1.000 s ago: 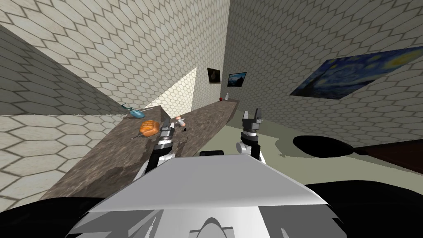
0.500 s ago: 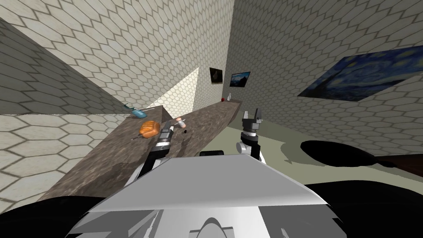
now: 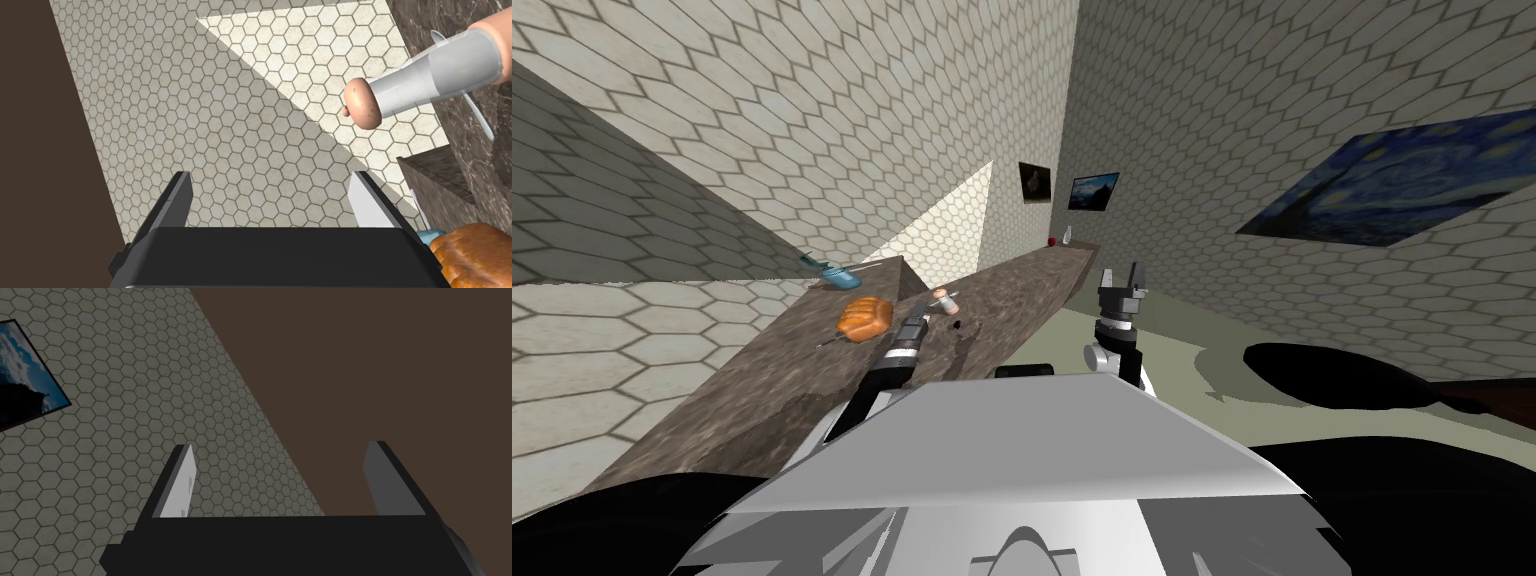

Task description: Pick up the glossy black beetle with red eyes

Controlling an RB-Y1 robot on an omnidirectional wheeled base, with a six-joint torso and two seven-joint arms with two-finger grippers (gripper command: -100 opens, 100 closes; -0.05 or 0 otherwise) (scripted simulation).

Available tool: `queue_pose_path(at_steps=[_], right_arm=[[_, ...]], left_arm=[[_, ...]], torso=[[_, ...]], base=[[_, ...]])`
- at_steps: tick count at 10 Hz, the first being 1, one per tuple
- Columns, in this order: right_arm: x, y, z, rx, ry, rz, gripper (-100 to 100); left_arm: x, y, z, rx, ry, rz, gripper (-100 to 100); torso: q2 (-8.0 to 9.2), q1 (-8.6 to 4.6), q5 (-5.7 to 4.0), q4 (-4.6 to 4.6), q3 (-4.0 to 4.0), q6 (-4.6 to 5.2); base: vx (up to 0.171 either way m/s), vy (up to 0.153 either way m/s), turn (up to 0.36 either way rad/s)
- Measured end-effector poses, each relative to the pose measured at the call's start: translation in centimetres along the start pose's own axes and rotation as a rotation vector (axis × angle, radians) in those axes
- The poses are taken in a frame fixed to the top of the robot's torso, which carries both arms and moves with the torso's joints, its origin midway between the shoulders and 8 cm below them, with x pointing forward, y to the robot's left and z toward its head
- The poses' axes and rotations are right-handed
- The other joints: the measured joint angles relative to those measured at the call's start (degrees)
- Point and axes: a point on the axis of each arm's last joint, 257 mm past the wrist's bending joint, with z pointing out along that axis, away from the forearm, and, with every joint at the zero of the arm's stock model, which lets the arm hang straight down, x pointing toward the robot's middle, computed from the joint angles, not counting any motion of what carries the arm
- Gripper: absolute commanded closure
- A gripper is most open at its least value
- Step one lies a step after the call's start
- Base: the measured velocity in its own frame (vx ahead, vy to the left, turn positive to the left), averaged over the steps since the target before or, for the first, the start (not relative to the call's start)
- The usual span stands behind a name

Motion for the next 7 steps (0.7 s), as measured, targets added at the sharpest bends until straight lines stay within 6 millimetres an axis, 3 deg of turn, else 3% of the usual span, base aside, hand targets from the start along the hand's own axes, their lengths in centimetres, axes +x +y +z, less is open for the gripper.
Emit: queue_pose_path(at_steps=[2, 7], right_arm=[[0.0, 0.0, 0.0, 0.000, 0.000, 0.000, 0], [0.0, 0.0, 0.0, 0.000, 0.000, 0.000, 0]], left_arm=[[0.0, 2.5, -0.8, -0.083, 0.033, 0.029, -100], [-0.4, 6.2, -1.8, -0.216, 0.086, 0.077, -100]], torso=[[0.06, -0.04, 0.00, 0.01, 0.03, 0.00], [0.21, -0.03, 0.00, 0.05, 0.12, 0.01]], base=[[0.044, -0.013, -0.054], [0.022, -0.010, -0.088]])
